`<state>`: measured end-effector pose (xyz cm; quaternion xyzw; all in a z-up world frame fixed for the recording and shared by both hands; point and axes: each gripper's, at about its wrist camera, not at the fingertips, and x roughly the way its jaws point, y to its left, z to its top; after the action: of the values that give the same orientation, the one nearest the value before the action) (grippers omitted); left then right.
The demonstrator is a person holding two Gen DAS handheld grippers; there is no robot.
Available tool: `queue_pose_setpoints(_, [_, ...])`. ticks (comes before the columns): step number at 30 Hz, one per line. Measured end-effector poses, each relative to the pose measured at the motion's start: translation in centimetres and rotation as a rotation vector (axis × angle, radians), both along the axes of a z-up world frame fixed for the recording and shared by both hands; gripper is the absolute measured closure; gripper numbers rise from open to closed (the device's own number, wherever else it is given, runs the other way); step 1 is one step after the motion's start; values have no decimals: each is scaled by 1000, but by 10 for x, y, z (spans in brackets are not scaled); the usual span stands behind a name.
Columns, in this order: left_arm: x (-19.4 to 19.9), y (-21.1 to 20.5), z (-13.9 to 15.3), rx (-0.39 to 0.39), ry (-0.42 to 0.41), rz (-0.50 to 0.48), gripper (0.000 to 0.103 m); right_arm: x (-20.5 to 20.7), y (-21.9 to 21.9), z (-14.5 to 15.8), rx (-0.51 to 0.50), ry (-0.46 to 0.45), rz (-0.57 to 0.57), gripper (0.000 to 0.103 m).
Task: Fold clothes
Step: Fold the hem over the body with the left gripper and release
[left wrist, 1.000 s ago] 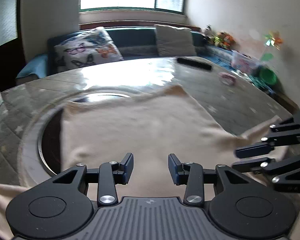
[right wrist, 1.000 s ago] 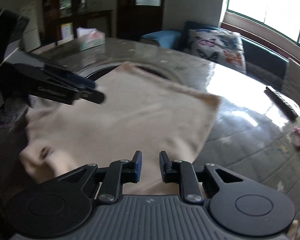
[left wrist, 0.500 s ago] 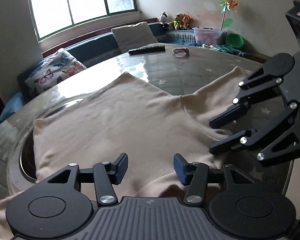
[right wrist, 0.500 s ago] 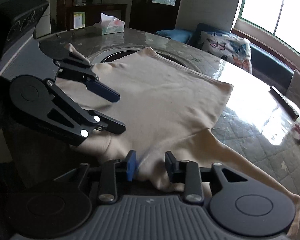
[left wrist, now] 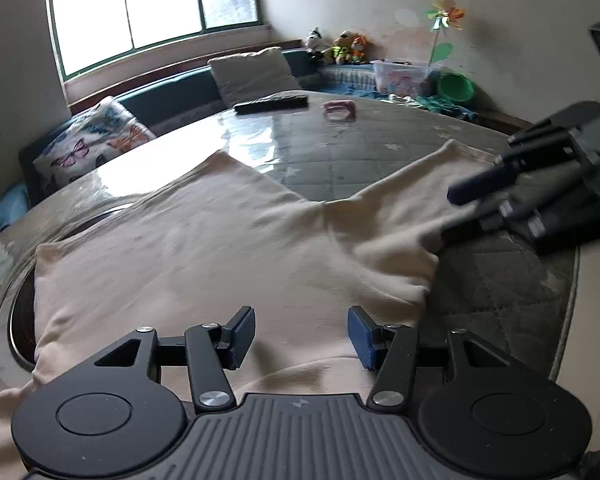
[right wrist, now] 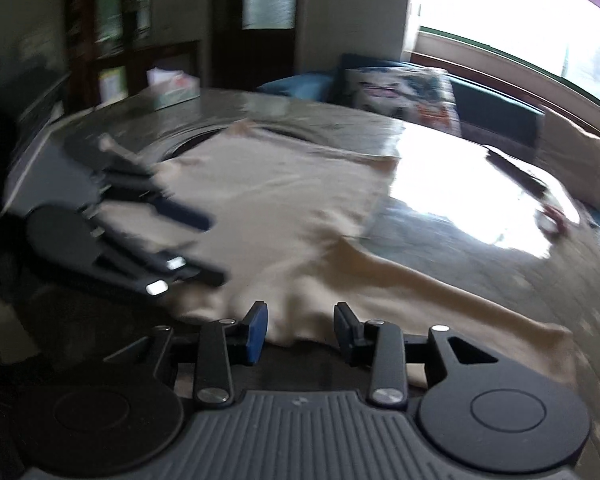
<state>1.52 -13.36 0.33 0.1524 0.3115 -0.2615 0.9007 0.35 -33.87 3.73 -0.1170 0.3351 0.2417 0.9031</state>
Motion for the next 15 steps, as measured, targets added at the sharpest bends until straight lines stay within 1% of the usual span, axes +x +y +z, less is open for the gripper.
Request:
queue_pose_setpoints(4, [-4,-4,-1,15,-17,-11,48,12,-28,0,59,18,-152,67])
queue_pose_setpoints(6, [-5,-5,-1,18,-20,-13,48,14,-32,0,83,13,-176,67])
queue_pose_setpoints(8, [-5,-6,-1,18,-20,-13,48,13,-26,1,80,-5,-149,67])
queue_pose_setpoints(12, [-4,-6,-1,17,-19,-15,48,7,-2,-2,67,-13,-40,65])
queue_pose_setpoints(15, [-4,-5,-2,15,-18,-17,48,7,20,-13,-7,-29,13,63])
